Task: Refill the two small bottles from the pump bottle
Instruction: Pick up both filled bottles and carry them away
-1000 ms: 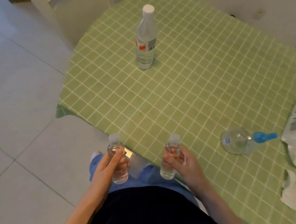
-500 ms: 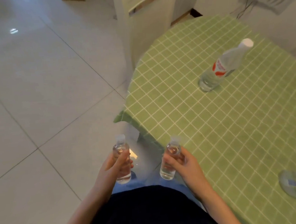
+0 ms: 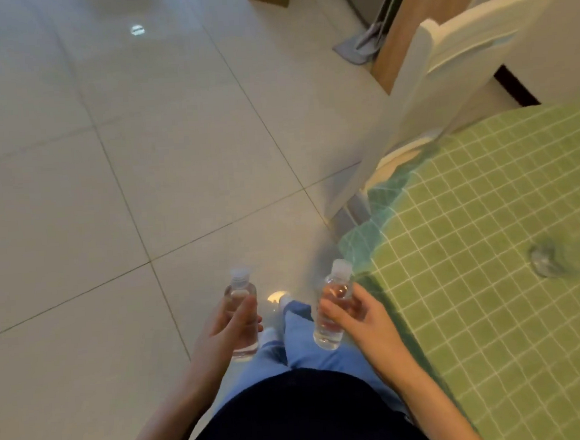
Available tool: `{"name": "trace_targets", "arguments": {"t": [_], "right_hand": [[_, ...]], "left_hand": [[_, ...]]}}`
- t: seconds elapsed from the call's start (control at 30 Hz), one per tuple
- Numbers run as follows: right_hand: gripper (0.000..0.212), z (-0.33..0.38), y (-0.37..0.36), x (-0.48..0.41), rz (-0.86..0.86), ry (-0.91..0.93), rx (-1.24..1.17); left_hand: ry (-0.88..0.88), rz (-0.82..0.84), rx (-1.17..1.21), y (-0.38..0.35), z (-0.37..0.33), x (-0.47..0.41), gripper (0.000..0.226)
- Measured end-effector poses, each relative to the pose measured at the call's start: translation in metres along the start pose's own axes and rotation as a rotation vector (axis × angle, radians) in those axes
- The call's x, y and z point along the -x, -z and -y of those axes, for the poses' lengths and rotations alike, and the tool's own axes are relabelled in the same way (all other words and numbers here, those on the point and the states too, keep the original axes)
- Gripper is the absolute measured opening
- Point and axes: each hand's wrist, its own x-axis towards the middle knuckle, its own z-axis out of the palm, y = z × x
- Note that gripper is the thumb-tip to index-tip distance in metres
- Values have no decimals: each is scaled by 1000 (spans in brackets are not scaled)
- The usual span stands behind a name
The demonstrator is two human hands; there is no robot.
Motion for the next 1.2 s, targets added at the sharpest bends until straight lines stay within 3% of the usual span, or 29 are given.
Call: {"name": "trace_targets", "arguments": {"t": [0.23,0.4,0.63,0.8,0.93,1.2], "right_hand": [[22,27,-29,-83,116,-43,50],[26,56,-38,-154,142,-70,51],[16,101,-47,-248,106,-108,50],[19,133,-52,-297,57,-92,15],[19,159,-56,-340,4,-82,-22],[16,210,-65,-446,-218,-52,-101]], "left_hand": [[60,-115,145,18,-26,-47,33],[85,-240,190,32,-61,-105,61],[69,-323,198,38,-128,-190,53],[49,-264,156,38,-181,-246,79],[55,-197,140,37,-220,-305,51],[86,15,19,33,-308,-438,40]]}}
